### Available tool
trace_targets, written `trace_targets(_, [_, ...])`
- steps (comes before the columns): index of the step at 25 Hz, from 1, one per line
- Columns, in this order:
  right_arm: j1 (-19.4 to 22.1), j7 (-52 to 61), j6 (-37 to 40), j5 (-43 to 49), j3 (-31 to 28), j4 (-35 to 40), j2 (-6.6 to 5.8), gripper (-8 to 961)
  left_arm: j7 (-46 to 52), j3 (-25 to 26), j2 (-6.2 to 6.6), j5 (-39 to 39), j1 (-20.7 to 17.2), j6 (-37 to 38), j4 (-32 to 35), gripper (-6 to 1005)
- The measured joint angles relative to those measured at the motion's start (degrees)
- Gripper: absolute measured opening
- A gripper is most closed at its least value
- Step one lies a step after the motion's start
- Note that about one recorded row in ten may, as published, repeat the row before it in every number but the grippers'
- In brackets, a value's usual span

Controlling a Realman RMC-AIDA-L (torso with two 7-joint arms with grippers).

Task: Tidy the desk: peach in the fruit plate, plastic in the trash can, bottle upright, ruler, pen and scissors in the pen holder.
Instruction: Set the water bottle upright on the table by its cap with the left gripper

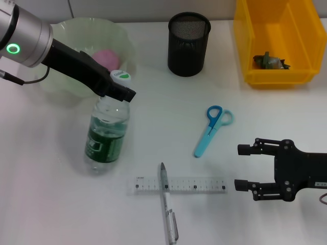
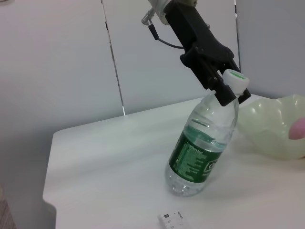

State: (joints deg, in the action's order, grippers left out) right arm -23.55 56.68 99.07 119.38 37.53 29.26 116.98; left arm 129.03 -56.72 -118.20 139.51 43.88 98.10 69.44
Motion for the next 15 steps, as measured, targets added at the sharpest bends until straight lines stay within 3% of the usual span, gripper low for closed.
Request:
trace_targets(10, [0.0, 0.1, 0.0, 0.0, -0.1, -0.2, 0.00, 776, -1.9, 0.1, 0.10, -4.6, -3.4, 0.4, 3.7, 455])
trace_targets(15, [0.0, 0.6, 0.4, 0.0, -0.1, -0.2, 0.00, 776, -4.3, 2.5, 0.04, -7.6, -6.2, 0.5, 5.6, 456])
